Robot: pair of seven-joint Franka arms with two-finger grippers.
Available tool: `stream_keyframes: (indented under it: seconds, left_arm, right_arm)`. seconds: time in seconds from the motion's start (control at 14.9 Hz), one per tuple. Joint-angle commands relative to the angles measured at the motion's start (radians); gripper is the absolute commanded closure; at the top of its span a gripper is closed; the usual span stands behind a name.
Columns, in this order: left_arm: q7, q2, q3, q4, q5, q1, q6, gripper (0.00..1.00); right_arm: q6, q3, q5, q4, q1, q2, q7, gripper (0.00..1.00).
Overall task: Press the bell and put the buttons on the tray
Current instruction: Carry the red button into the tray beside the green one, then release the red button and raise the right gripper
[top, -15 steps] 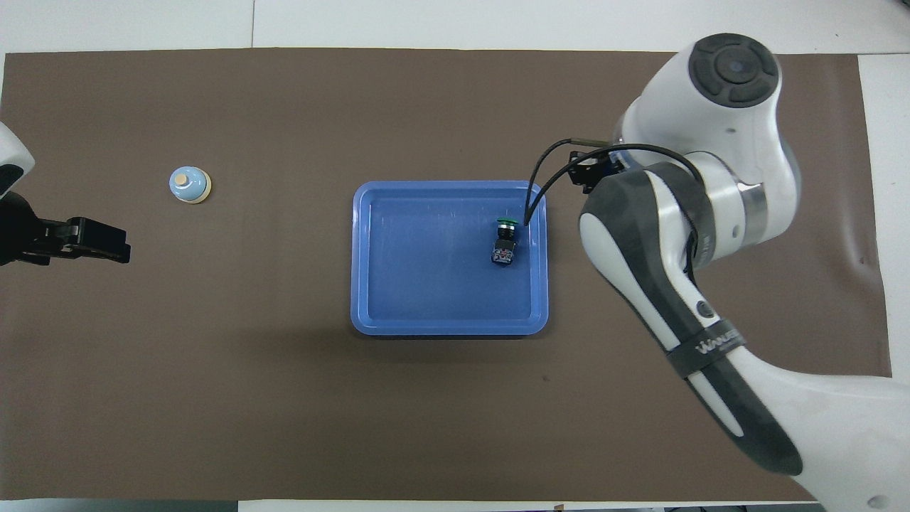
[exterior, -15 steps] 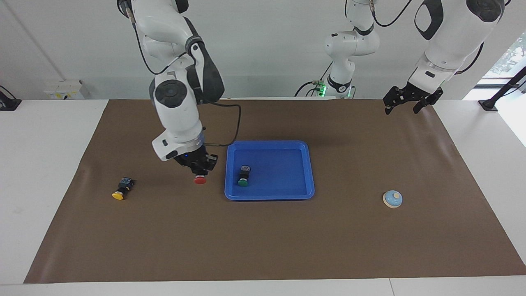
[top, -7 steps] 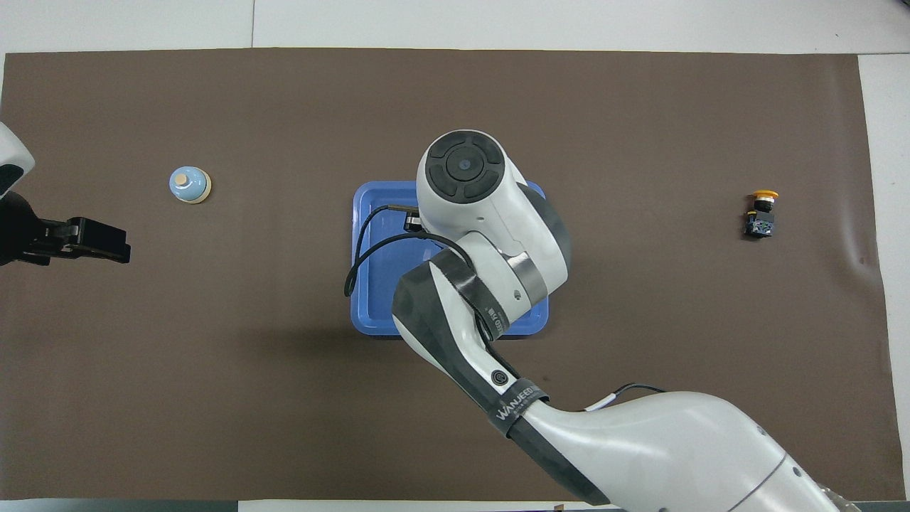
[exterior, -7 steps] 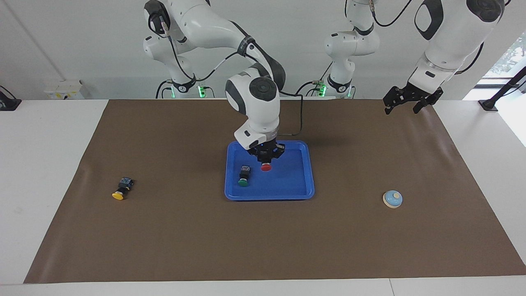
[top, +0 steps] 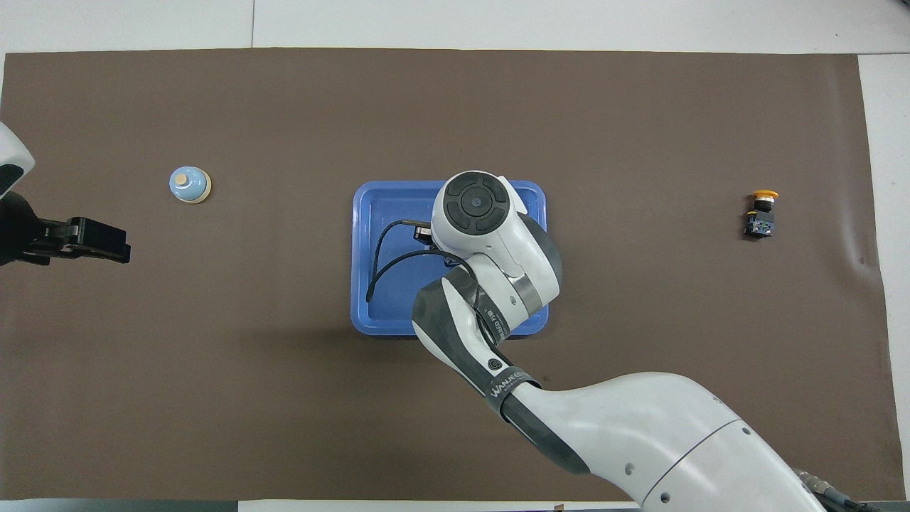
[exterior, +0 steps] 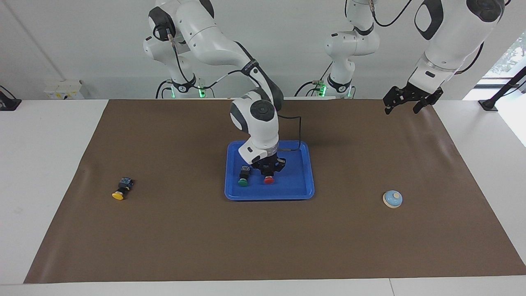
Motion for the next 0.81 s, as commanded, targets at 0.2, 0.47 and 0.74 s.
stream_keyframes:
  seconds: [0.2, 0.47, 0.74]
  left_arm:
    - [-0.008, -0.01, 0.002, -0.004, -0.018, 0.002, 0.009, 0.0]
    - [-0.008, -0.012, 0.002, -0.004, -0.018, 0.002, 0.009, 0.0]
    - [-0.008, -0.01, 0.002, -0.004, -0.018, 0.002, 0.009, 0.0]
  right_arm:
    - [-0.008, 0.005, 0.007, -0.051, -0.01, -0.055, 0.031, 0.0]
    - [-0.193, -0.016, 0.006, 0.06, -0.026, -0.076, 0.084, 0.0]
    - [-0.265, -0.036, 0.0, 0.062, -0.16, -0.185, 0.006, 0.0]
